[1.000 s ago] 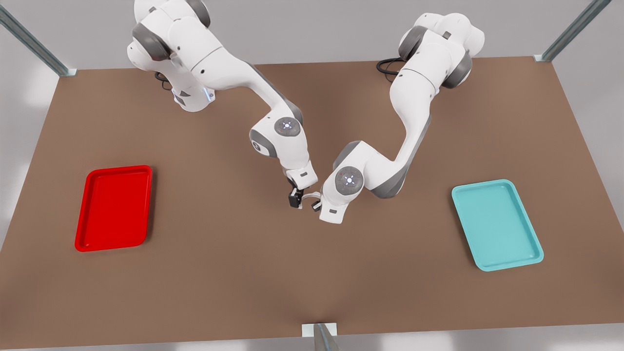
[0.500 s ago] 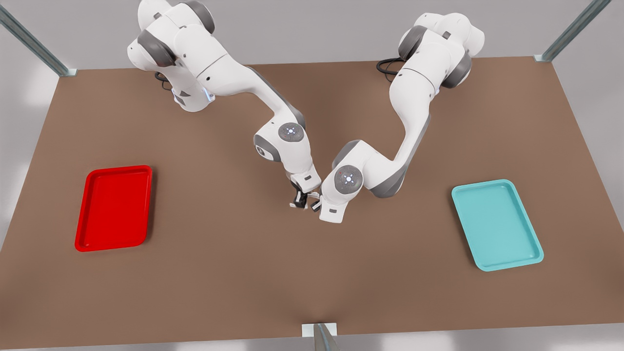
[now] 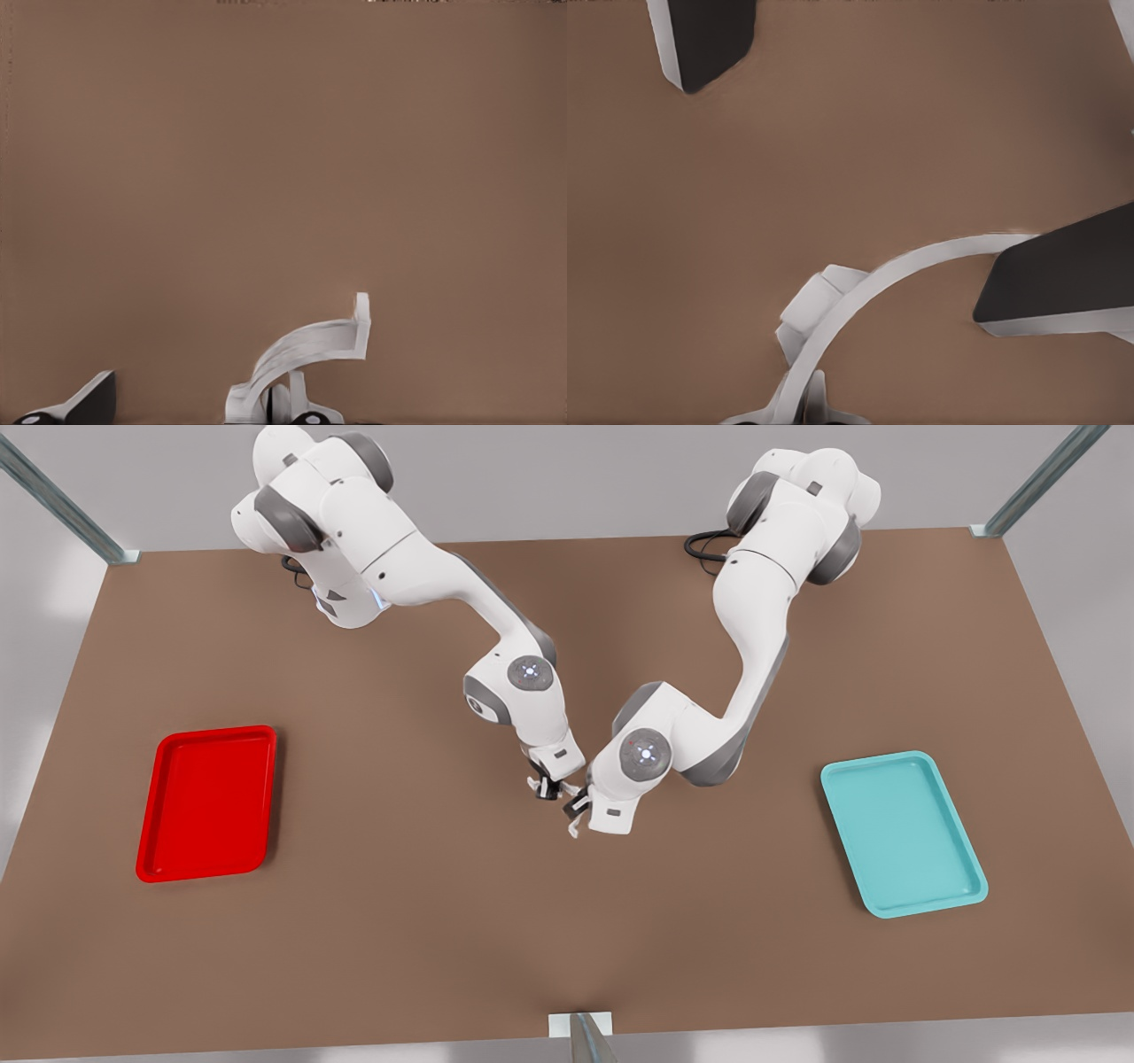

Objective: Take the drainage pipe clamp from the left arm, pass it to the right arm, and place it in the plate on the right side

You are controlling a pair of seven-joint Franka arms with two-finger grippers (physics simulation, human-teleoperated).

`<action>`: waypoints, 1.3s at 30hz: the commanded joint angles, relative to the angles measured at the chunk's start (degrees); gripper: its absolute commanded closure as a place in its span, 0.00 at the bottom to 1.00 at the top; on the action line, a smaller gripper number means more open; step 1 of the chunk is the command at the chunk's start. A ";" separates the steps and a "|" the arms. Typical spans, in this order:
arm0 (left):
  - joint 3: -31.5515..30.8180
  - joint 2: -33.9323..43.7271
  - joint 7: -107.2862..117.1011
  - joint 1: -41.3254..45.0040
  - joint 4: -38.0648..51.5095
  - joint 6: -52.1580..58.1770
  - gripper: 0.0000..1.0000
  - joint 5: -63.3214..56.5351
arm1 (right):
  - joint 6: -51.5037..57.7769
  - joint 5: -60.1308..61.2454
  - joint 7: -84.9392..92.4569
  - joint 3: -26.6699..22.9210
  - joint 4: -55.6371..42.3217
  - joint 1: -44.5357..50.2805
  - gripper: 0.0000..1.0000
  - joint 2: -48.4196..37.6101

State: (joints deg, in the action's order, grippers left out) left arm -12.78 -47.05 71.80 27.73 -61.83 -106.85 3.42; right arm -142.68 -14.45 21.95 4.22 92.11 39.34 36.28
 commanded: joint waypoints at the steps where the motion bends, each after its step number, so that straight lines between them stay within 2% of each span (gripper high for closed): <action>1: -0.06 0.12 1.41 -0.05 0.04 1.47 0.00 0.09 | -0.14 -0.23 -0.51 0.00 -0.26 -0.06 0.79 0.10; 6: 0.03 1.61 1.41 -1.80 3.38 11.83 0.00 1.06 | -0.23 -0.14 -0.42 -0.18 -0.44 -1.55 0.79 1.69; 8: 0.03 5.21 -4.01 -11.10 3.91 20.18 0.00 0.62 | 0.38 0.04 -0.33 -0.18 0.53 -4.80 0.79 1.95; 10: 0.03 8.64 -17.20 -21.48 4.70 25.72 0.00 0.19 | 11.26 0.39 -3.58 -0.18 2.11 -8.75 0.79 -3.75; 11: 0.03 10.40 -25.02 -23.25 4.96 28.18 0.00 -2.45 | 15.32 0.21 -3.41 -0.18 2.20 -11.91 0.79 -5.17; 13: -0.14 13.90 -61.36 -24.83 6.45 35.92 0.00 -11.15 | 17.00 0.30 -3.05 -0.18 5.89 -19.99 0.79 -8.68; 14: 0.03 26.35 -77.84 -26.85 -9.83 28.06 0.00 -11.42 | 17.00 0.21 -2.44 -0.09 6.86 -23.78 0.79 -8.95; 15: -0.14 29.56 -78.04 -26.59 -13.76 27.46 0.00 -11.33 | 17.00 0.13 -2.18 -0.18 6.95 -26.24 0.79 -8.95; 18: -1.64 28.68 -78.21 -26.06 -10.69 32.23 0.00 -9.40 | 17.00 0.13 0.20 -0.18 7.30 -33.45 0.79 -8.95; 20: -2.78 25.87 -78.65 -27.02 -4.88 36.72 0.00 -9.31 | 16.47 0.13 0.98 -0.18 7.47 -38.19 0.79 -8.86; 26: -3.31 26.22 -78.65 -28.61 -4.62 38.74 0.00 -9.75 | 9.17 0.04 16.72 -0.36 7.74 -55.42 0.79 -5.17; 29: -3.31 26.22 -78.65 -28.61 -4.71 39.79 0.00 -9.75 | 8.65 -0.40 19.01 -0.36 14.24 -59.73 0.79 -6.40; 31: -3.31 26.22 -78.65 -28.70 -4.71 40.49 0.00 -9.75 | 1.09 -0.40 20.76 -0.44 22.50 -61.75 0.79 -8.69; 35: -3.31 26.13 -78.65 -28.52 -4.71 40.41 0.00 -9.75 | 1.44 -0.40 21.29 -0.36 24.96 -64.04 0.79 -8.95; 36: -3.31 26.13 -78.65 -28.61 -4.71 40.41 0.00 -9.75 | 1.44 -0.40 21.29 -0.36 24.79 -64.04 0.12 -8.68; 37: -3.31 26.13 -78.65 -28.61 -4.71 40.41 0.00 -9.75 | 1.44 -0.31 21.64 -0.36 24.44 -64.13 0.00 -8.60; 39: -3.31 26.13 -78.65 -28.70 -4.71 40.41 0.00 -9.75 | 1.44 -0.31 21.64 -0.36 24.44 -64.13 0.00 -8.77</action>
State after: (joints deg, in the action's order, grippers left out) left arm -16.05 -20.99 9.64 -0.95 -66.56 -67.22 -6.30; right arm -140.06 -17.09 32.13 3.80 116.54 -24.73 27.58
